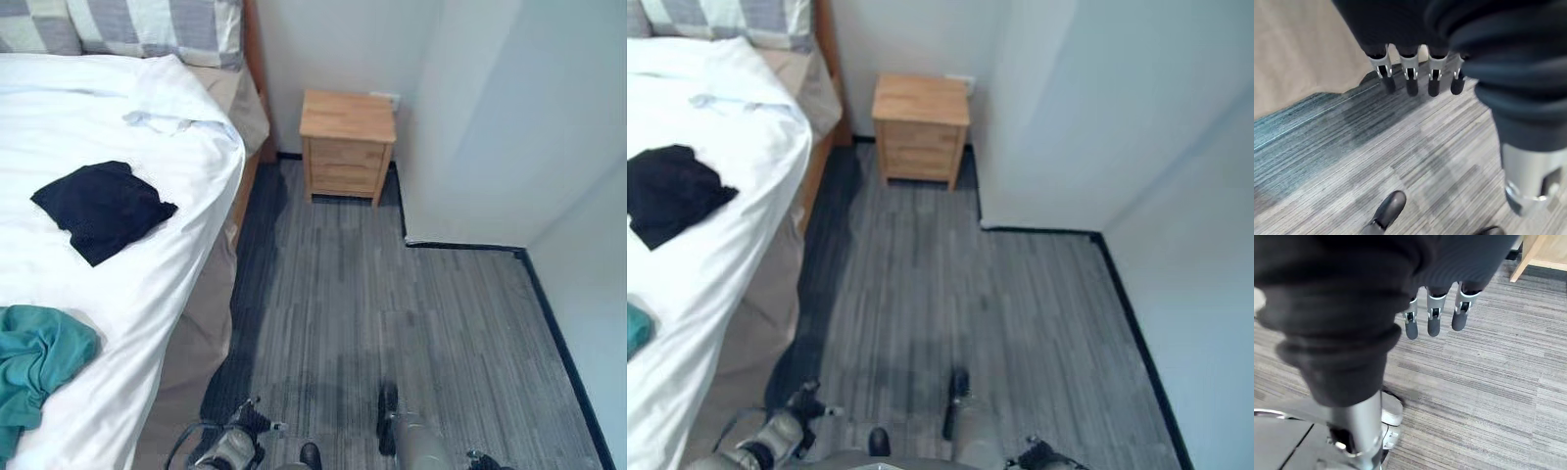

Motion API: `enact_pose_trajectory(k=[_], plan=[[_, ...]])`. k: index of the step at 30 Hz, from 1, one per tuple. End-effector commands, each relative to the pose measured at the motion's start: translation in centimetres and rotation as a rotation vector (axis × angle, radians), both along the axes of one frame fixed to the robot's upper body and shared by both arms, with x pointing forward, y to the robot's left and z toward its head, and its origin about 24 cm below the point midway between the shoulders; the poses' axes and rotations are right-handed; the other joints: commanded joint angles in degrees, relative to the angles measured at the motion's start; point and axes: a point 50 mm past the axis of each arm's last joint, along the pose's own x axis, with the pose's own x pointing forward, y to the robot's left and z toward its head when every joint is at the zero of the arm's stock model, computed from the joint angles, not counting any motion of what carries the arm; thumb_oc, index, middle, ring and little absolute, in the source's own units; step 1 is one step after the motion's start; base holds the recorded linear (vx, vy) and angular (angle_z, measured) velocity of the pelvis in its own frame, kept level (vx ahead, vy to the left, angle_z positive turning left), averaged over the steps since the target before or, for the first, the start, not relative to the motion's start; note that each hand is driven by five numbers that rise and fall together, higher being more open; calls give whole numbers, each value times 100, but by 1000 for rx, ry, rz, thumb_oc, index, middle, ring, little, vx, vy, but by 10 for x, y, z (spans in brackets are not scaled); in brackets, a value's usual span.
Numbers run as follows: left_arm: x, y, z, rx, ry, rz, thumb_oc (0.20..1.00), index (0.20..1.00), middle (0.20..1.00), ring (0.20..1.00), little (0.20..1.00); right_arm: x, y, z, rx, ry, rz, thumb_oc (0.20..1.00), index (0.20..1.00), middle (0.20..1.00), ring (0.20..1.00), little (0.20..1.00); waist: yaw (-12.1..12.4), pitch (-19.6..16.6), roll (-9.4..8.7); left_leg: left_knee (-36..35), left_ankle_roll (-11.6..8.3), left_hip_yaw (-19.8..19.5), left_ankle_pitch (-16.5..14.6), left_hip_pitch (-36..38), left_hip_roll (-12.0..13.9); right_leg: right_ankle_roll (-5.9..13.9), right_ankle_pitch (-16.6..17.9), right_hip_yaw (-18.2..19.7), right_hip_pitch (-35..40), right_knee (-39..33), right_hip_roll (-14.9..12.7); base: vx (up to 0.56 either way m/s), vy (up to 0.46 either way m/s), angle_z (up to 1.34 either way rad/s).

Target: Tidy up the quilt and then pick up the clothes from the bed and put them into the laundry hamper.

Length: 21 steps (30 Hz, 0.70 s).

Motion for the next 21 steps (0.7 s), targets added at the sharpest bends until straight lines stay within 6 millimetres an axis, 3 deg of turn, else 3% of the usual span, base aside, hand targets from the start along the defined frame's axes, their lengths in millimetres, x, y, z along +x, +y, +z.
enact_pose_trajectory(k=[1,2,3,4,5,6,8,9,10,11,12,15,16,17,18,19,20,21], plan=[[20,-2,10,32,-88,-73,1000,1000,1000,1000,1000,30,3,7,21,-70,31,1000,1000,1000,1000,1000,-107,214,102,-28,-641,353,-336,495,479,436,657,181,315,-165,-98,386,-127,39],[20,-2,10,36,-86,-91,1000,1000,1000,1000,1000,24,3,5,23,-46,39,1000,1000,1000,1000,1000,-114,148,96,-28,-681,325,-422,635,477,435,675,152,381,-170,-114,620,-279,35],[8,-6,3,17,-52,-82,1000,1000,1000,1000,1000,13,-3,3,8,1,46,1000,1000,1000,1000,1000,-152,44,151,388,-782,205,-213,862,610,263,781,106,576,-16,-3,619,-283,44],[7,-6,3,16,-52,-82,1000,1000,1000,1000,1000,13,-3,3,7,1,46,1000,1000,1000,1000,1000,-171,49,168,413,-791,187,-233,857,634,257,773,81,595,-17,9,769,-460,52],[-1,-11,-1,-5,-30,-62,1000,1000,1000,1000,1000,7,-10,3,-15,27,44,1000,1000,1000,1000,1000,-122,45,254,1913,-911,71,436,351,912,-10,661,51,986,27,207,341,-259,63],[-1,-11,-1,-5,-30,-62,1000,1000,1000,1000,1000,7,-10,3,-14,26,45,1000,1000,1000,1000,1000,-135,28,242,1920,-910,58,446,320,900,-11,668,43,967,25,192,500,-419,59],[-3,-10,-2,-25,-31,-1,1000,1000,1000,1000,1000,12,-16,6,-32,0,36,1000,1000,1000,1000,1000,14,209,107,3819,-877,-138,1055,-598,1009,-340,470,-105,1484,-93,253,328,-361,22],[-2,-9,-1,-21,-38,11,1000,1000,1000,1000,1000,18,-18,8,-42,-20,26,1000,1000,1000,1000,1000,68,303,-21,4438,-803,-108,1056,-1024,1033,-424,401,-127,1636,-141,200,328,-329,-5],[-2,-8,-1,-20,-44,27,1000,1000,1000,1000,1000,26,-20,11,-52,-45,22,1000,1000,1000,1000,1000,134,372,-117,4575,-768,68,1014,-1311,1068,-462,300,-134,1806,-170,160,190,-178,-22],[-2,-9,-1,-20,-45,27,1000,1000,1000,1000,1000,27,-20,11,-52,-45,22,1000,1000,1000,1000,1000,137,392,-88,4633,-771,56,975,-1322,1102,-464,296,-137,1819,-170,191,500,-137,-13],[-7,-11,-4,-27,-29,25,1000,1000,1000,1000,1000,42,-22,16,-63,-86,39,1000,1000,1000,1000,1000,317,422,-104,4208,-784,509,704,-1785,1072,-436,22,-147,2153,-170,210,522,-36,-29],[-21,-10,-9,-30,11,31,1000,1000,1000,1000,1000,51,-19,19,-65,-113,78,1000,1000,1000,1000,1000,487,231,-73,2537,-650,1285,566,-1917,846,-348,-322,-183,2537,-170,290,663,45,-11],[-32,-8,-13,-29,50,40,1000,1000,1000,1000,1000,53,-17,19,-60,-125,88,1000,1000,1000,1000,1000,507,106,-31,1494,-743,2079,641,-1743,791,-271,-669,-309,2877,-170,431,592,64,-2],[-33,-8,-13,-29,51,40,1000,1000,1000,1000,1000,53,-17,19,-60,-124,88,1000,1000,1000,1000,1000,508,115,-44,1438,-739,2091,663,-1699,761,-264,-675,-307,2896,-170,412,549,67,27],[-38,-8,-15,-29,70,46,1000,1000,1000,1000,1000,53,-15,19,-57,-125,90,1000,1000,1000,1000,1000,486,74,-25,1062,-708,2509,756,-1553,792,-267,-740,-405,3004,-126,515,309,63,51],[-44,-6,-17,-24,96,54,1000,1000,1000,1000,1000,52,-13,18,-51,-121,97,1000,1000,1000,1000,1000,521,7,-23,792,-568,2636,742,-1334,707,-252,-823,-533,2988,221,566,443,103,72],[-49,-3,-18,-19,114,58,1000,1000,1000,1000,1000,50,-9,16,-44,-109,113,1000,1000,1000,1000,1000,564,-41,-49,584,-411,2501,695,-1184,547,-187,-858,-652,2937,638,562,445,118,72],[-50,-3,-18,-19,124,50,1000,1000,1000,1000,1000,49,-4,15,-35,-107,133,1000,1000,1000,1000,1000,620,-53,-92,457,-262,2359,578,-1005,378,44,-636,-806,2773,1443,516,480,186,83]])
